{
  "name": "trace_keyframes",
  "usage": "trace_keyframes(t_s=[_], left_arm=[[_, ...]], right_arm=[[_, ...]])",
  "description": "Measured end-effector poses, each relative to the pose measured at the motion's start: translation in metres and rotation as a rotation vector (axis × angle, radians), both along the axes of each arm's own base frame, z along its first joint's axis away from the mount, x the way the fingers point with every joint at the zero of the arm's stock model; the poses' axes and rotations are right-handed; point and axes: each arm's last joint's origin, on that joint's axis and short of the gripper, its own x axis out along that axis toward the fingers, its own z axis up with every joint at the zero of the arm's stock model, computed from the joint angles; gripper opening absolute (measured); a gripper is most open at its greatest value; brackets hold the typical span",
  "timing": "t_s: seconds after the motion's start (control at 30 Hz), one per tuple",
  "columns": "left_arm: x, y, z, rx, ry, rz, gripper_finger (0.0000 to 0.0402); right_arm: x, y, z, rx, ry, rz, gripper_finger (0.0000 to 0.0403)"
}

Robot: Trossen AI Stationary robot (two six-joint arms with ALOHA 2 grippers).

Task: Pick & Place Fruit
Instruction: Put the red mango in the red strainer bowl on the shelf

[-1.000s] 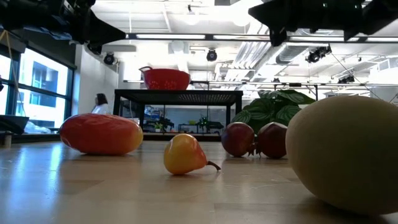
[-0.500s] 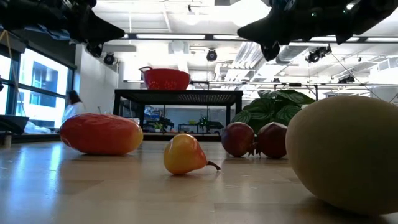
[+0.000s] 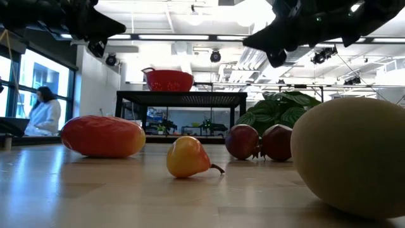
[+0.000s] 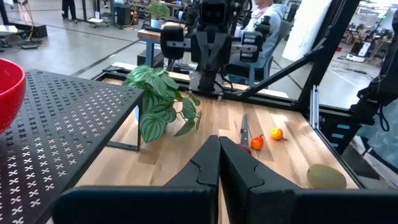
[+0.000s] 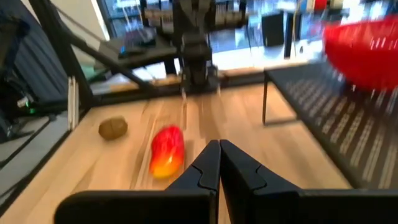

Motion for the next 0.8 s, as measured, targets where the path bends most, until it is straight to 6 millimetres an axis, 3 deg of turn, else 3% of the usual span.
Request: trace_keyframes(t_s=[0.3, 0.6, 0.8], left_arm=[[0.001, 0.000, 0.004, 0.006, -0.044, -0.009, 0.0001], [0.006, 0.000, 0.001, 0.000, -0.015, -0.013, 0.0001], [0.020, 0.002, -0.006, -0.011, 0.022, -0.015, 0.0001]], right_arm=[[-0.001, 0.002, -0.003, -0.051, 0.034, 0.013, 0.0003], [-0.020, -0.017, 0.023, -0.114, -0.077, -0.045, 0.0003], [-0.025, -0.025, 0.024, -0.086, -0.070, -0.013, 0.0003]])
